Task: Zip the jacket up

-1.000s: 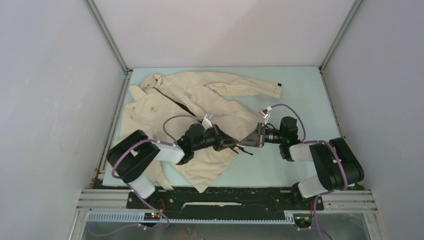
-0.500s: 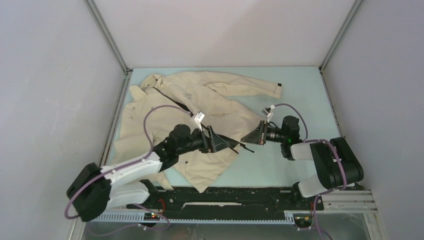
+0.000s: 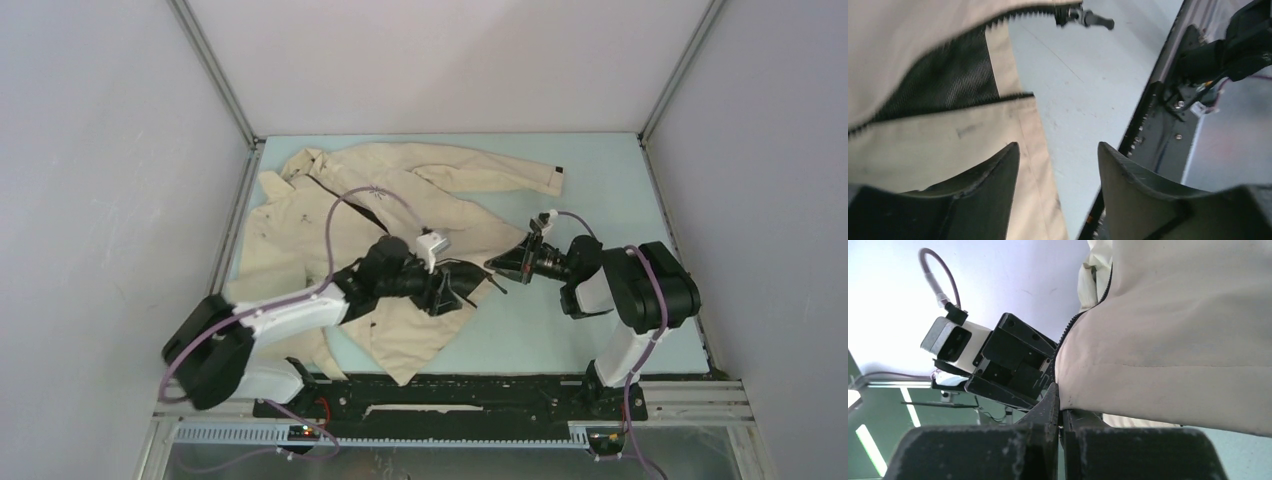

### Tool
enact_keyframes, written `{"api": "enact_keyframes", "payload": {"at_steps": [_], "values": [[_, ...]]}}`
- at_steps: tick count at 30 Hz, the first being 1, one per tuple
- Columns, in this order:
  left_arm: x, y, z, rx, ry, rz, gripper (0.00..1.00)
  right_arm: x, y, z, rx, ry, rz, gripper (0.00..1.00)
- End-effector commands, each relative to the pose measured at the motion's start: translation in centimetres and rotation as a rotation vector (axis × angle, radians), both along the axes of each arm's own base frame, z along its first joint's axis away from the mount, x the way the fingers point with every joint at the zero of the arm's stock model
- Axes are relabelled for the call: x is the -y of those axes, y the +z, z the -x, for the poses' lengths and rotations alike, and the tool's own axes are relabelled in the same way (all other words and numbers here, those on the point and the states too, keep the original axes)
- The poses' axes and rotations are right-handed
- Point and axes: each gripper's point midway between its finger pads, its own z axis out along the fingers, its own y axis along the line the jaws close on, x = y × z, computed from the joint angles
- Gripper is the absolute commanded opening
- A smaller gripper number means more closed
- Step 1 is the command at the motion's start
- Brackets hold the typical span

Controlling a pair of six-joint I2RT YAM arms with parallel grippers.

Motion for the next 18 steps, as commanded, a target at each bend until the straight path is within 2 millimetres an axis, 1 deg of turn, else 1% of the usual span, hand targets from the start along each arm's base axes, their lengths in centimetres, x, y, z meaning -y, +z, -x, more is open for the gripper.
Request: {"api": "enact_keyframes", "payload": {"at_steps": [1,2,3,4,5,7,9,12,13,15,16,18], "values": [[3.4,1.1,-2.8,0.123,-0.159,-0.077,0.57,0.5,2.2,-0.8,0.014,-0.029,-0.071,0.0],[4.0,0.6,-3.0,0.091,-0.164,-0.084,0.54,0.7,2.2,-1.0,0.001,-0.041,-0.073,0.0],[4.4,0.5,-3.1,0.072,-0.157,-0.069,0.52,0.8,2.2,-1.1,-0.011,-0.048,-0.078,0.0],[4.7,0.6,-3.2,0.079,-0.138,-0.054,0.53,0.9,2.2,-1.1,-0.021,-0.054,-0.081,0.0],[4.8,0.7,-3.3,0.112,-0.125,-0.046,0.54,1.0,2.3,-1.3,-0.026,-0.06,-0.085,0.0],[4.2,0.3,-3.5,0.206,-0.114,-0.088,0.54,1.2,2.4,-1.4,-0.037,-0.069,-0.088,0.0],[4.1,-0.1,-2.9,0.272,-0.176,-0.101,0.55,1.5,2.4,-1.6,-0.04,-0.073,-0.091,0.0],[4.7,-1.2,-0.7,0.318,-0.398,-0.096,0.59,1.8,2.6,-1.7,-0.032,-0.071,-0.09,0.0],[4.8,-1.6,-0.3,0.316,-0.442,-0.1,0.59,1.9,2.6,-1.7,-0.028,-0.068,-0.089,0.0],[5.1,-2.2,-0.4,0.328,-0.497,-0.095,0.58,2.1,2.7,-1.7,-0.022,-0.062,-0.087,0.0],[5.4,-2.3,-0.8,0.333,-0.503,-0.087,0.57,2.1,2.6,-1.6,-0.022,-0.06,-0.086,0.0],[5.5,-3.2,-1.6,0.333,-0.508,-0.099,0.55,2.3,2.6,-1.6,-0.014,-0.059,-0.083,0.0]]}}
